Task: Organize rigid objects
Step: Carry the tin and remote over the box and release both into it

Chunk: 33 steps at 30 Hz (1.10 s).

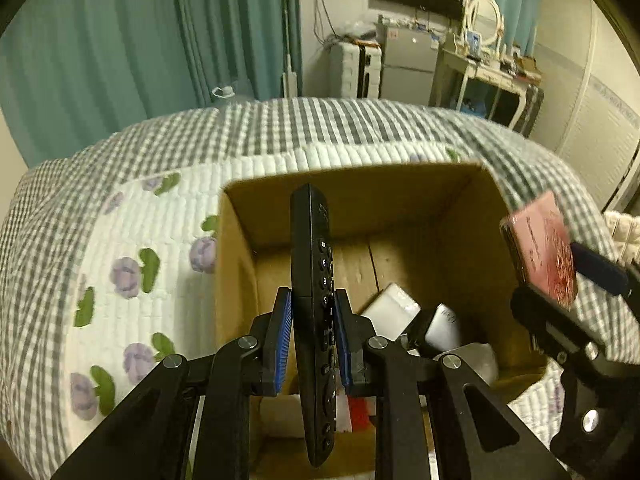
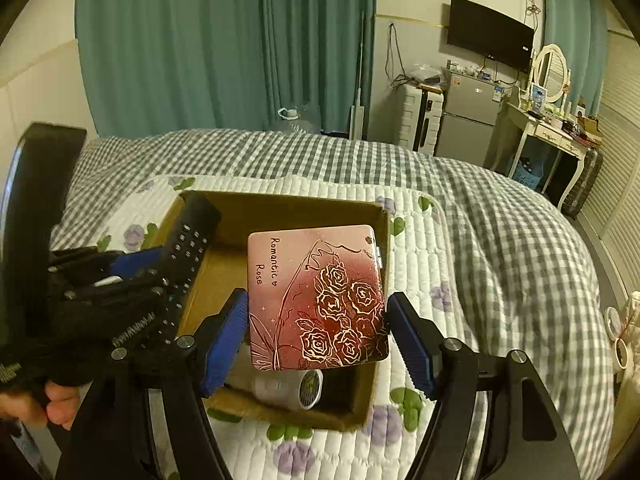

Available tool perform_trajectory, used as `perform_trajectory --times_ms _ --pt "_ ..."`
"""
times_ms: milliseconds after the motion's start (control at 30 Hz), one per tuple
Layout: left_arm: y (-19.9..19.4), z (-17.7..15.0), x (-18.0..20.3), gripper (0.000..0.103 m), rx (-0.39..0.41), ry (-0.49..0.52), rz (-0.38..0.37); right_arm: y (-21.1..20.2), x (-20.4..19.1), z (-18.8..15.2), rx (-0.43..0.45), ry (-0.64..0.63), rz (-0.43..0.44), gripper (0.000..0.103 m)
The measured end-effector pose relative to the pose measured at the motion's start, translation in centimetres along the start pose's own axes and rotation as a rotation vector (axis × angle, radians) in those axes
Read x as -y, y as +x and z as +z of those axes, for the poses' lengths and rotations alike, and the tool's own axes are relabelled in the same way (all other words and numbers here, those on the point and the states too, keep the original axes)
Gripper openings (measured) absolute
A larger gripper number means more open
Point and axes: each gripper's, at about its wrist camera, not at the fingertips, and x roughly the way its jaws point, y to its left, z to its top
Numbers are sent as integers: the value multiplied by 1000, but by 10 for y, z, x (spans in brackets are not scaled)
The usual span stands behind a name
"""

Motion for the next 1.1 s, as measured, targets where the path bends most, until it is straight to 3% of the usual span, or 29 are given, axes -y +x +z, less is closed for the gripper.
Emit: perform_trajectory --times_ms 167,600,933,1100 --pt "10 -5 6 20 4 27 6 18 2 -5 -10 5 7 70" --pt "-42 3 -8 23 121 11 14 14 2 0 22 21 7 70" --pt "-28 -11 -27 23 105 2 33 67 -16 5 -27 -29 -47 71" --pt "-27 -14 -30 23 107 1 32 69 -11 4 -7 7 -51 76"
